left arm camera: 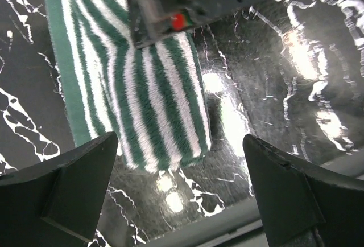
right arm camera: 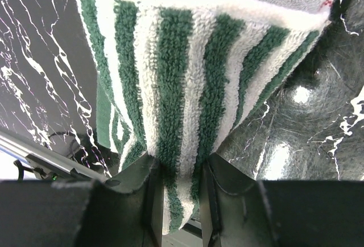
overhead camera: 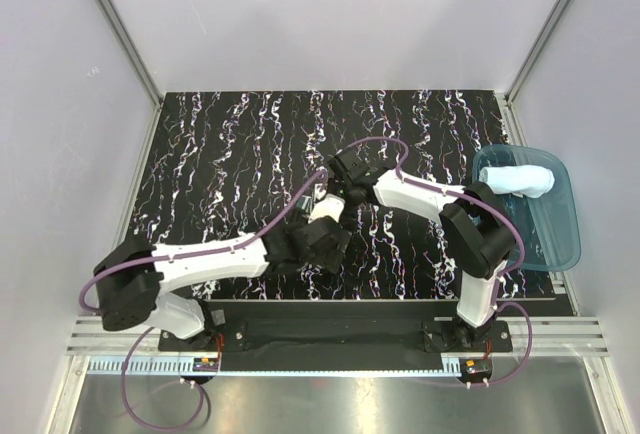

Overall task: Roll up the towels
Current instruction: Roll the towel

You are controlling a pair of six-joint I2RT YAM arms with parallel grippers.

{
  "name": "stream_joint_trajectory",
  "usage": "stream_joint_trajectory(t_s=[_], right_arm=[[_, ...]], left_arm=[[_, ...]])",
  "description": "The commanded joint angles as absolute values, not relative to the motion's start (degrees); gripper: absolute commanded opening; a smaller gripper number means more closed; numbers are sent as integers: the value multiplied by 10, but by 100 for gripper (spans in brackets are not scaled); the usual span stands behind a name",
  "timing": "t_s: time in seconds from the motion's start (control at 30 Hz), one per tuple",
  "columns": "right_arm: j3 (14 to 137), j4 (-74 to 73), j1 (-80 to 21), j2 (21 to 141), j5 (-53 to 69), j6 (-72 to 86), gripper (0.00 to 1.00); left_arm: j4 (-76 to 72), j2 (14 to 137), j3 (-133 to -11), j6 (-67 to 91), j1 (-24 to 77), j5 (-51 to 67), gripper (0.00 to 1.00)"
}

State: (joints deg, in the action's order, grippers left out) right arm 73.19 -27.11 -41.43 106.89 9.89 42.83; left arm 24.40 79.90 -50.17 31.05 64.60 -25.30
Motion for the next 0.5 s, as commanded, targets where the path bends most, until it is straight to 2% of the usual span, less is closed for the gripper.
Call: stream_joint_trajectory(t_s=[0.0,0.27,0.4,0.47], right_arm=[[737,-331,-425,1079,65,425,25],[733,-341,-425,1074,86,417,26],[722,-338,-425,1058,94,417,29],[720,-341,-425,1053,98,416,29]], left_arm=[[231,832,-525,299,657,-300,99],[206,892,-512,295,656,-314,99],[185,903,-498,288,656,-304,90],[175,905,-490,289,656,-297,74]])
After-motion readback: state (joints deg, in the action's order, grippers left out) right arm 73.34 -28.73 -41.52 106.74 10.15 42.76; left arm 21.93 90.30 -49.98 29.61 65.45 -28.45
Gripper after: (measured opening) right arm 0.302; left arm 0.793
